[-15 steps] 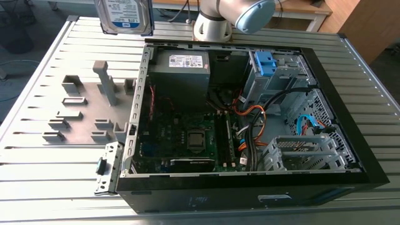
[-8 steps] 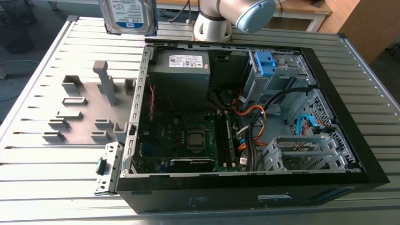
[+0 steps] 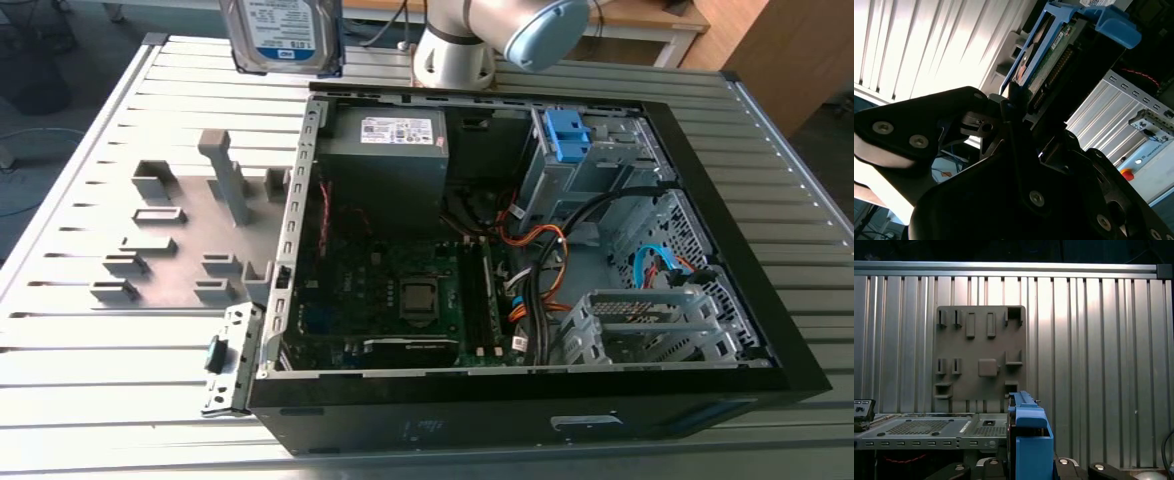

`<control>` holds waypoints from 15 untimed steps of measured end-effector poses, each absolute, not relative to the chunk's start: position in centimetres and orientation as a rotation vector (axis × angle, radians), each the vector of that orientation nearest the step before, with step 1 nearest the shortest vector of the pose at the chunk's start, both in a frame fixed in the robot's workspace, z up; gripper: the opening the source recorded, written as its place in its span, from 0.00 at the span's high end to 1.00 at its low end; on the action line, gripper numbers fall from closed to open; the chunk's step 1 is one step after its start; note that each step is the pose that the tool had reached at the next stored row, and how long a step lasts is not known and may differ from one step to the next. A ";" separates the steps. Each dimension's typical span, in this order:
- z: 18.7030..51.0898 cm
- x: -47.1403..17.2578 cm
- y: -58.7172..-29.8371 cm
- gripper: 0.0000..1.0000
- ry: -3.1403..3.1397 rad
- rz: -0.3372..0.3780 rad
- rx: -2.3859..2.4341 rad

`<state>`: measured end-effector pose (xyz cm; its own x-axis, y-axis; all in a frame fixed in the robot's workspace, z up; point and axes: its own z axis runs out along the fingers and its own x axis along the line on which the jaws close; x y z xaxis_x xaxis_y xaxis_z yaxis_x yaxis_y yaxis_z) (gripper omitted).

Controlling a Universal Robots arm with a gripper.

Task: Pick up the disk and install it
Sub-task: 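Pick up the disk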

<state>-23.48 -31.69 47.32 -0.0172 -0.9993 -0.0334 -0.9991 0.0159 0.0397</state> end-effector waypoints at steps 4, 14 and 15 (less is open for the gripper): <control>47.3 -23.0 -31.7 0.64 -2.236 -0.081 2.199; 47.3 -21.9 -31.7 0.64 -2.236 -0.081 2.199; 47.3 -21.8 -31.7 0.64 -2.236 -0.081 2.199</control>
